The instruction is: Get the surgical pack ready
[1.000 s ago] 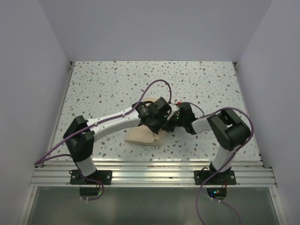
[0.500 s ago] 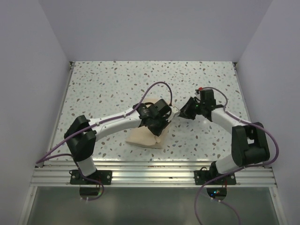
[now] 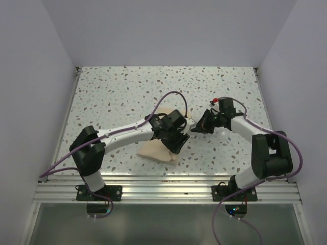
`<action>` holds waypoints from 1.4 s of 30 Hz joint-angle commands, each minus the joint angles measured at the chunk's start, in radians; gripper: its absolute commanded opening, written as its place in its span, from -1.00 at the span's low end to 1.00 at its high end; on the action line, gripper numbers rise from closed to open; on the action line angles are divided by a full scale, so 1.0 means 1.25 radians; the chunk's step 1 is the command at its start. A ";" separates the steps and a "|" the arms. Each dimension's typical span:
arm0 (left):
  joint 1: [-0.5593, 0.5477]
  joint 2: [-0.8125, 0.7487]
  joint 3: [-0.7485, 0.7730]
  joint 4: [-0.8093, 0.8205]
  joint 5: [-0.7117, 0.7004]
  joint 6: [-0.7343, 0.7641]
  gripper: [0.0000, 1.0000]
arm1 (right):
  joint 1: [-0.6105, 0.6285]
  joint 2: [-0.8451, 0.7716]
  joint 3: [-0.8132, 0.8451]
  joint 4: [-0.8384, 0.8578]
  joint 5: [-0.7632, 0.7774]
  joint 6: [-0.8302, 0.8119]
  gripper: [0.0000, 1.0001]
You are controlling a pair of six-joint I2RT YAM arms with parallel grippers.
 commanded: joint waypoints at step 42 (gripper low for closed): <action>0.044 -0.089 -0.031 0.173 0.102 -0.031 -0.10 | 0.014 -0.031 0.052 0.037 -0.131 0.026 -1.00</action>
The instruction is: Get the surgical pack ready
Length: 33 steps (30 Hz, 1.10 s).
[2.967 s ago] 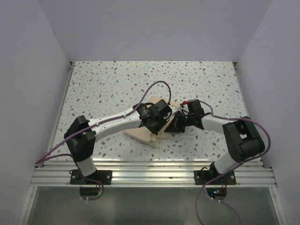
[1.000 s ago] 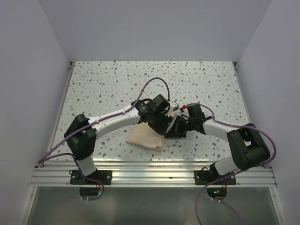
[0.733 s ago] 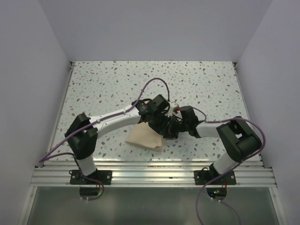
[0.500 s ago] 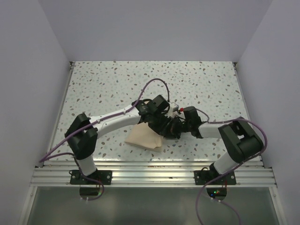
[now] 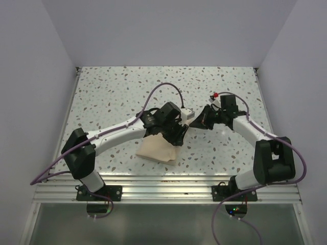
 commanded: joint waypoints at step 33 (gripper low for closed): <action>0.108 0.216 -0.233 0.137 0.081 -0.034 -0.49 | 0.018 0.415 0.003 0.394 -0.126 0.110 -1.00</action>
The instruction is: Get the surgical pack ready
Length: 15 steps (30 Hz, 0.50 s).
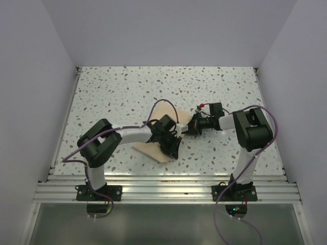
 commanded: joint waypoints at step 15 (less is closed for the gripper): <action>0.212 -0.091 -0.044 -0.222 -0.174 0.028 -0.32 | -0.004 -0.096 0.156 -0.206 0.174 -0.085 -1.00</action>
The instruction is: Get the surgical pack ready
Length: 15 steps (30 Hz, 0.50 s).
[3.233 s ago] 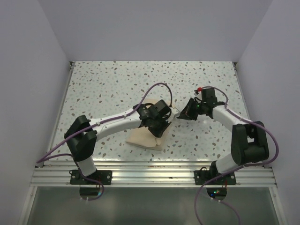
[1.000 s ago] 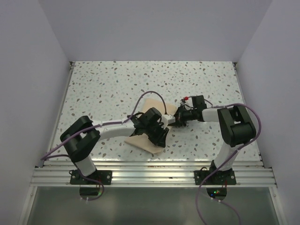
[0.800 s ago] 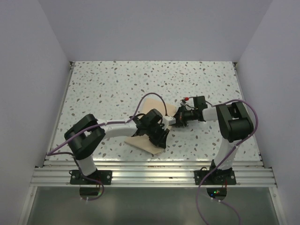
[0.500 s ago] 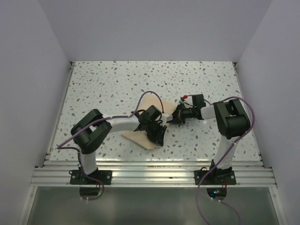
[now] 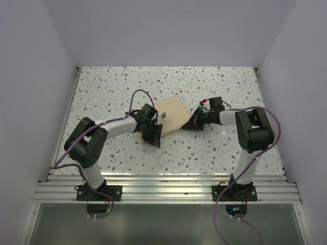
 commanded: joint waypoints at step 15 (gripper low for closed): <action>0.069 -0.116 0.086 -0.036 0.039 0.000 -0.31 | 0.017 -0.098 0.210 -0.071 0.033 0.011 -1.00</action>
